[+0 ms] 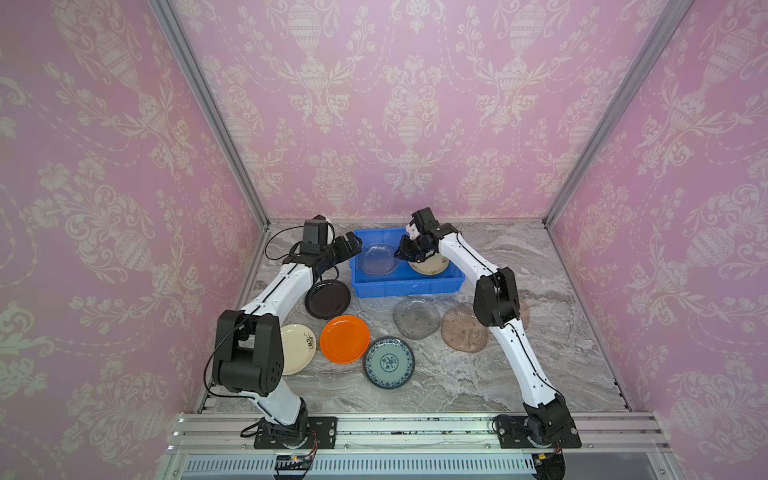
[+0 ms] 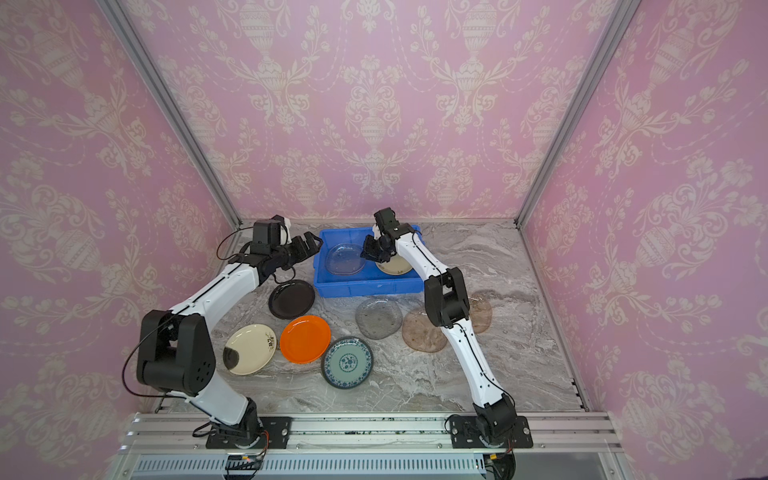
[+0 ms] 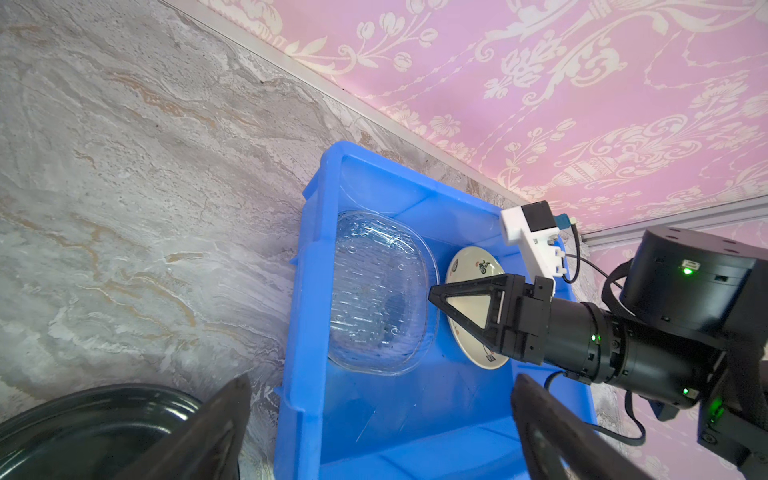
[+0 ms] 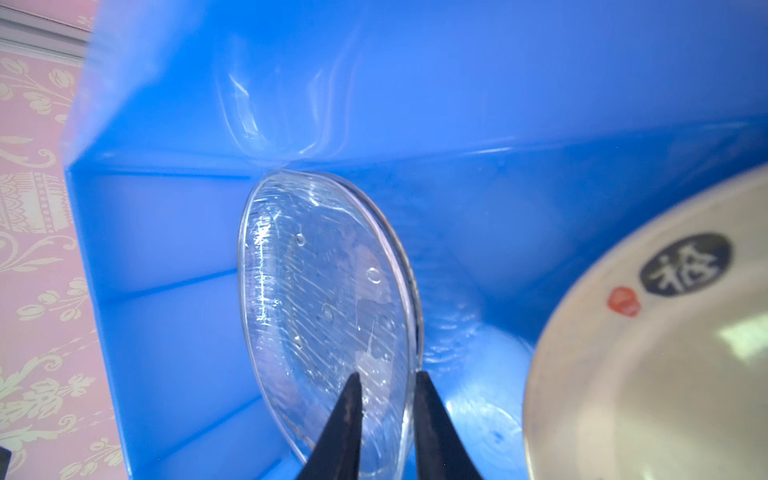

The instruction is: Place the plates into the plastic bin on the countertop

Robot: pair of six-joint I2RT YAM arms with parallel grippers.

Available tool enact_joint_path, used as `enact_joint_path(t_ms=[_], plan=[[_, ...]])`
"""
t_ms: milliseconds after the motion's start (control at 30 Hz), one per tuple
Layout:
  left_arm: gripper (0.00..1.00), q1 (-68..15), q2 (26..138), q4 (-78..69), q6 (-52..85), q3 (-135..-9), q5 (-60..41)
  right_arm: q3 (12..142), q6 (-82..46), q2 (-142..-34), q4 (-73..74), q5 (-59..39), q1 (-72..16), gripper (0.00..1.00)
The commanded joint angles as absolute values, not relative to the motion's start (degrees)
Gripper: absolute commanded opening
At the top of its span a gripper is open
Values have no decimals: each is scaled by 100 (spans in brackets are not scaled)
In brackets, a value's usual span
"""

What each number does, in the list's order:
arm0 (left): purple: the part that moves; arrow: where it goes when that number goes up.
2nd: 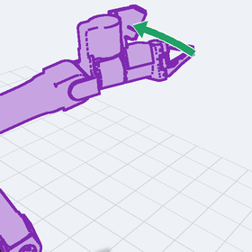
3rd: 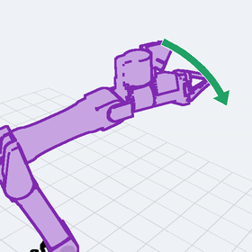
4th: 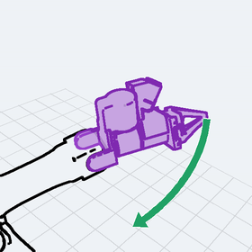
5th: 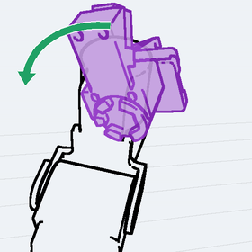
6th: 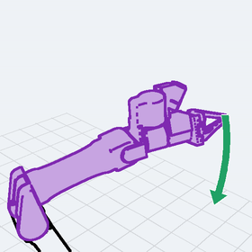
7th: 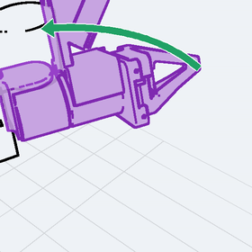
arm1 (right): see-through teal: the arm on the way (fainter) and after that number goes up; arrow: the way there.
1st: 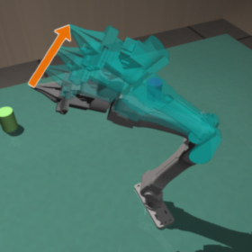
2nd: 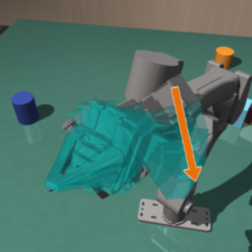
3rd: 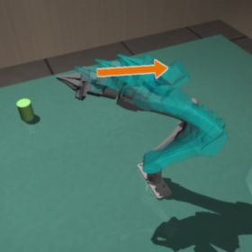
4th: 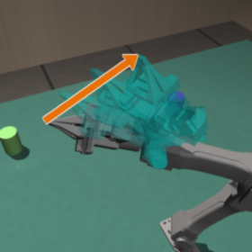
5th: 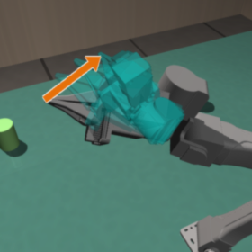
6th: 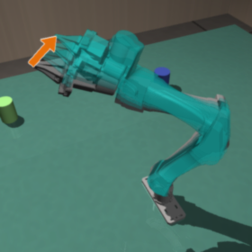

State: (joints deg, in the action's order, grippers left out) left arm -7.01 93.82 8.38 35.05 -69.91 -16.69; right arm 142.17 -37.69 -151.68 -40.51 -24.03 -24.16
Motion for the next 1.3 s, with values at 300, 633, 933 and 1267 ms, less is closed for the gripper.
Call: enact_joint_path(t_ms=[300,633,933,1267], plan=[[99,-706,9590,763,3561,-7052,-1951,14205,-3872,-15100,-4106,-2290,-2538,24],[99,-744,9771,727,3595,-7154,-2005,13848,-3490,-14620,-4306,-2076,-2539,25],[99,-885,9761,786,3486,-7243,-1977,13419,-3476,-14357,-4103,-2133,-2519,24],[99,-1174,9835,828,3261,-7438,-1979,12933,-3093,-13504,-3729,-2397,-2408,29]])
